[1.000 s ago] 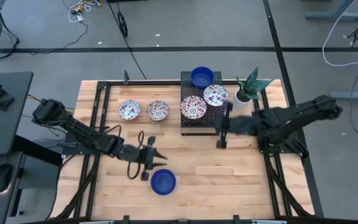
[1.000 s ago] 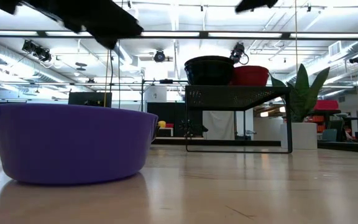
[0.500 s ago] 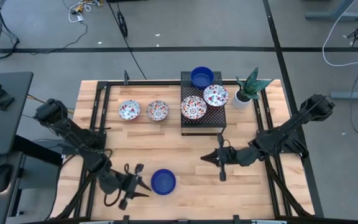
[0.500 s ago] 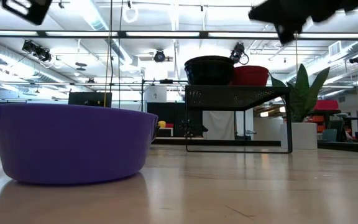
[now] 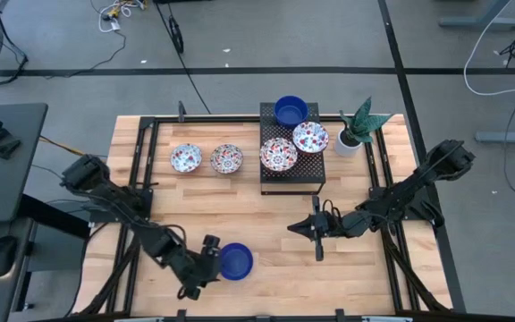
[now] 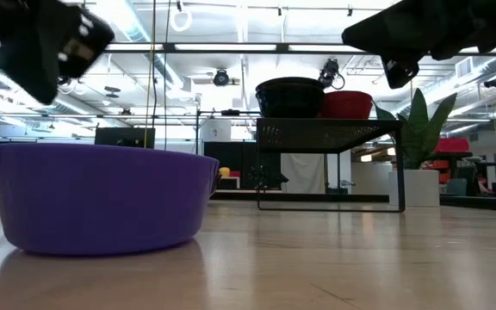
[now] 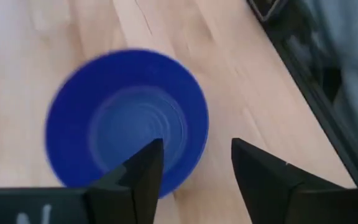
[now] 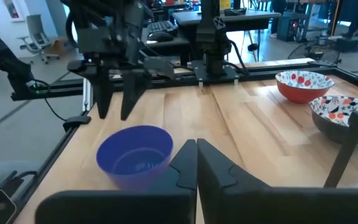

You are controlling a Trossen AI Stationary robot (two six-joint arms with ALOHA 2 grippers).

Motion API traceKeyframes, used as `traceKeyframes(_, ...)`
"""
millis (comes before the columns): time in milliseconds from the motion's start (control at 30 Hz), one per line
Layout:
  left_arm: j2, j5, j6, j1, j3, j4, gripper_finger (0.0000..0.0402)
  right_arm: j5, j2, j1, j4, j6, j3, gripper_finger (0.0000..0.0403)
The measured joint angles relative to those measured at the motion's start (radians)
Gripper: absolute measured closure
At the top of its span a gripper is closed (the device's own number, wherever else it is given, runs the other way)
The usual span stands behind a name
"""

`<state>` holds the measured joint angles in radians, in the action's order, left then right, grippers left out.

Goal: Pick & Place Mini bowls
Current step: Stack the blue bowl on top of the blue bowl on the shelf

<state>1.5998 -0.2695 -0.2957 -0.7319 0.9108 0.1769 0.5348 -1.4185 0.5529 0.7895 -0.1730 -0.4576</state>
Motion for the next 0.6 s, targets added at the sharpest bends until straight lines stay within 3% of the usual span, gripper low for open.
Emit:
traceKeyframes(133,0.04,0.065,0.001,0.028,-0.002,0.033,0.0232,0.0,0.0,0.0,0.002,0.015,0.0,0.0399)
traceKeyframes(433,0.103,0.076,0.098,0.042,-0.001,0.036,0.0286,0.0,0.0,-0.015,0.002,0.027,0.0,0.0399)
traceKeyframes(600,0.104,0.062,0.099,0.048,-0.001,0.0,0.0339,0.0,0.0,-0.022,0.002,0.024,0.0,0.0399)
